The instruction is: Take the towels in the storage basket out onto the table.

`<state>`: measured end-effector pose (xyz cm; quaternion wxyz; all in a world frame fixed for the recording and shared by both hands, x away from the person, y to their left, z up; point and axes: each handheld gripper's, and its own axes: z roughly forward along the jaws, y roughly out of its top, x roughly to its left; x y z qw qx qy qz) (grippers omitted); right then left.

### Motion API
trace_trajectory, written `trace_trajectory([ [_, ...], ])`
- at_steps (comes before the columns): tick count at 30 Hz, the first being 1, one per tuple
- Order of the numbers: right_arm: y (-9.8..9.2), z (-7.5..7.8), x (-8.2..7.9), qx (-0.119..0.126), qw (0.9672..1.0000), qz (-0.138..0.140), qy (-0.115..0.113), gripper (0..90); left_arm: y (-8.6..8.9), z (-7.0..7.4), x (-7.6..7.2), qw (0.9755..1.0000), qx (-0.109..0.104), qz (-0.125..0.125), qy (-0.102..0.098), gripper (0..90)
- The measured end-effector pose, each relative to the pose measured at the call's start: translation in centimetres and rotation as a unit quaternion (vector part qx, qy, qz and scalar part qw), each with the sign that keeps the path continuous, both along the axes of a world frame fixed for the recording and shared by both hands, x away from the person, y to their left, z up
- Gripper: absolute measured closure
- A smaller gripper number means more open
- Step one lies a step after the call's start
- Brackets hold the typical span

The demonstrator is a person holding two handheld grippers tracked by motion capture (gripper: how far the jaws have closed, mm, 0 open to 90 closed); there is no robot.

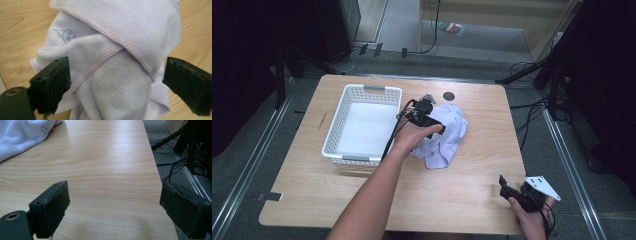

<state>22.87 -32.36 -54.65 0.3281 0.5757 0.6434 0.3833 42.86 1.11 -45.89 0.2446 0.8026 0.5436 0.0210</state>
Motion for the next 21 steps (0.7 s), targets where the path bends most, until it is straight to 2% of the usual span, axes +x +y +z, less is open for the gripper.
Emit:
trace_trajectory([
  [2,0.0,0.0,0.0,-0.001,1.0,0.0,0.001,9.0,0.2,0.2,-0.1,1.0,0.002,-0.003,0.002,0.0],
  [5,0.0,0.0,0.0,-0.001,1.0,0.0,0.001,9.0,0.8,0.7,-0.2,0.9999,0.015,0.001,-0.004,0.0],
  [11,0.0,0.0,0.0,-0.002,1.0,0.0,0.001,9.0,2.7,1.8,-0.2,0.9996,0.009,0.017,-0.019,0.0],
  [21,0.1,0.0,0.0,-0.007,1.0,0.002,0.002,9.0,5.8,3.4,-0.6,0.9984,0.019,0.039,-0.035,0.0],
])
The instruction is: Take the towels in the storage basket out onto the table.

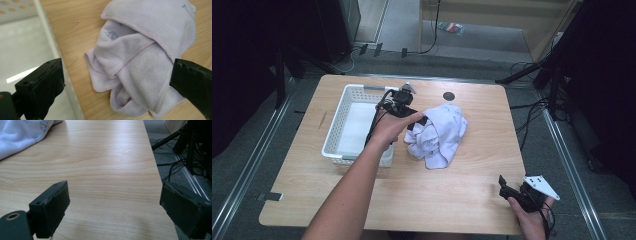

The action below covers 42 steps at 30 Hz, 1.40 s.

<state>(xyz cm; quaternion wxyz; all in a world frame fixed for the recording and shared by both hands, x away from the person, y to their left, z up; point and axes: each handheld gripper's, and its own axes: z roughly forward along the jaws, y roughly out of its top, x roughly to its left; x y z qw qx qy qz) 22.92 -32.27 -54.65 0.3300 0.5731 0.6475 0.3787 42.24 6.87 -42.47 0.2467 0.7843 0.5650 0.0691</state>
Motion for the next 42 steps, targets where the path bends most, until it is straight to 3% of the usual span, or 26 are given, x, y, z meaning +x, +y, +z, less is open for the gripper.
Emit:
trace_trajectory([
  [7,0.0,0.0,0.0,-0.001,1.0,-0.001,0.0,9.0,2.7,0.8,-0.4,0.9998,0.004,0.015,-0.01,0.0],
  [22,0.1,0.0,0.0,-0.006,1.0,-0.005,0.002,9.0,10.5,2.2,-1.7,0.9977,0.01,0.063,-0.023,0.0],
  [35,0.2,0.0,0.1,-0.007,1.0,-0.006,0.003,9.0,17.4,2.8,-4.4,0.9945,0.021,0.096,-0.035,0.0],
  [42,0.2,0.0,0.1,-0.008,0.9999,-0.007,0.003,9.0,20.2,2.6,-6.4,0.9935,0.019,0.106,-0.037,0.0],
])
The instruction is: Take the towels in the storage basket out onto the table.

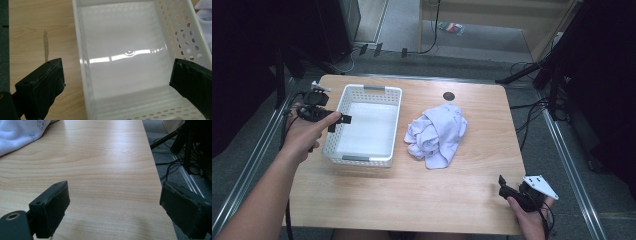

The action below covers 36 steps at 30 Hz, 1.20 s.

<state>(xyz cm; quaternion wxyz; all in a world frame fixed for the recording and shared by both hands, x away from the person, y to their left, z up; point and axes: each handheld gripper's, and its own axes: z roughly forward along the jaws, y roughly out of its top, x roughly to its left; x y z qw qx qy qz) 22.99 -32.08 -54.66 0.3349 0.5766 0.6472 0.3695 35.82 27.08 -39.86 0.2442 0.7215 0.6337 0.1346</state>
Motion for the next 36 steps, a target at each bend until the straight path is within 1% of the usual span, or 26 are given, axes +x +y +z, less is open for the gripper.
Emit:
trace_trajectory([
  [1,0.0,0.0,0.0,0.0,1.0,0.0,0.0,9.0,0.3,0.0,-0.4,1.0,-0.001,0.003,0.001,0.0],
  [3,0.0,0.0,0.0,0.0,1.0,0.0,0.0,9.0,1.1,-0.2,-1.3,1.0,0.001,0.008,-0.004,0.0],
  [4,0.0,0.0,0.0,0.0,1.0,0.0,0.0,9.0,1.3,-0.2,-1.6,1.0,0.0,0.008,-0.003,0.0],
  [6,0.0,0.0,0.0,0.0,1.0,0.0,-0.001,9.0,1.9,-0.6,-2.5,0.9998,-0.008,0.015,-0.01,0.0],
  [7,0.0,0.0,0.0,0.0,1.0,-0.001,-0.001,9.0,2.3,-0.8,-3.0,0.9998,-0.007,0.013,-0.011,0.0],
  [9,0.0,0.0,0.0,0.0,1.0,-0.001,0.0,9.1,2.7,-1.4,-3.9,0.9998,-0.006,0.017,-0.012,0.0],
  [10,0.0,0.0,0.0,0.0,1.0,-0.002,0.0,9.0,2.9,-1.7,-4.6,0.9997,-0.012,0.017,-0.015,0.0],
  [12,0.0,0.0,0.0,0.0,1.0,-0.002,-0.001,9.0,3.2,-2.1,-5.5,0.9995,-0.016,0.02,-0.02,0.0],
  [13,0.0,0.0,0.0,0.0,1.0,-0.002,-0.001,9.0,3.4,-2.4,-6.1,0.9992,-0.021,0.025,-0.025,0.0],
  [15,0.0,0.0,0.0,0.0,1.0,-0.004,-0.001,9.0,3.7,-2.9,-7.2,0.9988,-0.021,0.028,-0.033,0.0],
  [16,0.0,0.0,0.0,0.0,1.0,-0.004,0.0,9.1,3.9,-3.1,-7.7,0.9984,-0.022,0.03,-0.041,0.0],
  [19,0.0,0.0,0.0,0.0,1.0,-0.004,0.0,9.0,4.4,-3.6,-9.1,0.9974,-0.013,0.037,-0.06,0.0],
  [20,-0.1,0.0,0.0,0.0,1.0,-0.004,-0.001,9.0,4.5,-3.8,-9.5,0.9971,-0.014,0.038,-0.065,0.0],
  [21,-0.1,0.0,0.0,0.0,1.0,-0.003,-0.001,9.0,4.6,-4.1,-9.9,0.997,-0.016,0.033,-0.068,0.0],
  [22,-0.1,0.0,0.0,0.0,1.0,-0.003,-0.001,9.0,4.7,-4.4,-10.4,0.9965,-0.022,0.03,-0.075,0.0],
  [24,-0.1,0.0,0.0,0.0,1.0,-0.004,-0.001,9.0,4.8,-5.1,-11.4,0.9946,-0.035,0.027,-0.094,0.0],
  [25,-0.1,0.0,0.0,0.0,1.0,-0.004,-0.001,9.1,4.8,-5.6,-11.9,0.9938,-0.036,0.026,-0.102,0.0],
  [28,0.0,0.0,0.0,-0.001,1.0,-0.005,-0.002,9.0,5.0,-7.2,-13.2,0.9901,-0.038,0.033,-0.131,0.0],
  [30,0.0,0.0,0.0,0.0,1.0,-0.005,-0.001,9.0,5.4,-8.5,-13.9,0.9859,-0.058,0.042,-0.151,0.0],
  [31,0.0,0.0,0.0,-0.001,1.0,-0.006,-0.001,9.0,5.5,-8.9,-14.1,0.9843,-0.059,0.047,-0.16,0.0],
  [32,0.0,0.0,0.0,-0.001,1.0,-0.006,0.001,9.1,5.6,-9.4,-14.4,0.9822,-0.06,0.049,-0.171,0.0],
  [33,0.1,0.0,0.0,-0.002,1.0,-0.007,0.001,9.0,5.7,-9.8,-14.7,0.9786,-0.068,0.044,-0.189,0.0],
  [34,0.1,0.0,0.0,-0.003,1.0,-0.007,0.001,9.1,5.8,-10.2,-15.2,0.973,-0.074,0.042,-0.215,0.0],
  [35,0.1,0.0,0.0,-0.003,1.0,-0.007,0.001,9.0,5.9,-10.6,-15.7,0.969,-0.08,0.04,-0.23,0.0],
  [36,0.1,0.0,0.0,-0.004,1.0,-0.007,0.001,9.1,6.1,-11.2,-16.1,0.9637,-0.093,0.037,-0.248,0.0],
])
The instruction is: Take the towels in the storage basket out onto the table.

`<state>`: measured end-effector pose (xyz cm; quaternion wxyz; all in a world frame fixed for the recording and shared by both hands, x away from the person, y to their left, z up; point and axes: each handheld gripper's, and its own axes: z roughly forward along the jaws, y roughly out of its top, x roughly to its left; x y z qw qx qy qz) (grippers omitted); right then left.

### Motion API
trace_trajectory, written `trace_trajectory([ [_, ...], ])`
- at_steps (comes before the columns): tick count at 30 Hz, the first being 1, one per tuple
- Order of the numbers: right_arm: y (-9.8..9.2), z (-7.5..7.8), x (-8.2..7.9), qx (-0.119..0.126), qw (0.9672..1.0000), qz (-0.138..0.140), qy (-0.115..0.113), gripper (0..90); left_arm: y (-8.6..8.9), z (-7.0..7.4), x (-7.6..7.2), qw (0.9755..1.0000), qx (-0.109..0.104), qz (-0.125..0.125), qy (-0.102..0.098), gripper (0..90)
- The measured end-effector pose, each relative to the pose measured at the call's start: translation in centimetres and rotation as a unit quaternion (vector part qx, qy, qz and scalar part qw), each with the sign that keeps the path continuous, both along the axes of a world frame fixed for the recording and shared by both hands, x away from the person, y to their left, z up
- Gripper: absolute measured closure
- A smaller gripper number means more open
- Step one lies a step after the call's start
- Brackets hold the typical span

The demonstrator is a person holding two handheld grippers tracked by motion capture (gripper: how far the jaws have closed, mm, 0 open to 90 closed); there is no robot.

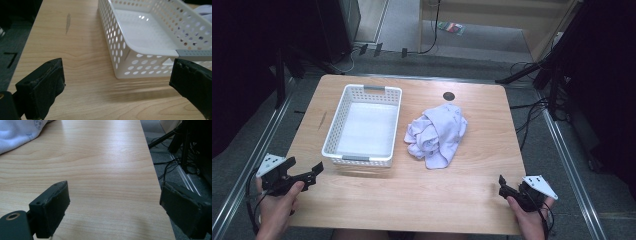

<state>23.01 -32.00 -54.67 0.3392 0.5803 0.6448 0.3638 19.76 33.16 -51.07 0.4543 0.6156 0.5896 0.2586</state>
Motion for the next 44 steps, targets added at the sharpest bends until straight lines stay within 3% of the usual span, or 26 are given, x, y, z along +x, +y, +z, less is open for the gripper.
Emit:
trace_trajectory([
  [1,0.0,0.0,0.0,-0.003,1.0,0.001,-0.001,9.1,0.1,-0.5,-0.3,0.9999,-0.003,0.002,-0.012,0.0],
  [5,0.1,0.0,0.0,-0.005,1.0,0.001,0.0,9.2,0.9,-2.0,-0.6,0.9996,-0.009,0.013,-0.022,0.0],
  [8,0.1,0.0,0.0,-0.007,1.0,0.003,-0.001,9.2,1.3,-2.4,-0.5,0.999,0.021,0.029,-0.024,0.0],
  [12,0.1,0.0,0.0,-0.008,1.0,0.004,-0.001,9.2,1.8,-2.8,-0.8,0.9975,0.042,0.034,-0.046,0.0],
  [17,0.1,0.0,-0.1,-0.008,1.0,0.003,-0.002,9.2,2.3,-3.5,-0.3,0.9983,0.023,0.042,-0.032,0.0],
  [19,0.2,0.0,-0.1,-0.011,0.9999,0.004,-0.002,9.2,2.4,-3.8,0.0,0.9988,0.018,0.043,-0.018,0.0],
  [25,0.3,0.0,-0.1,-0.016,0.9999,0.004,0.001,9.3,1.7,-4.0,0.3,0.9979,0.042,0.049,-0.004,1.4],
  [30,0.4,0.0,-0.2,-0.015,0.9999,0.004,0.0,9.3,1.3,-4.1,0.7,0.9958,0.062,0.064,0.021,6.9],
  [44,0.3,0.0,-0.2,-0.014,0.9999,0.004,0.001,9.3,1.5,-4.0,0.6,0.9966,0.053,0.062,0.016,6.8],
])
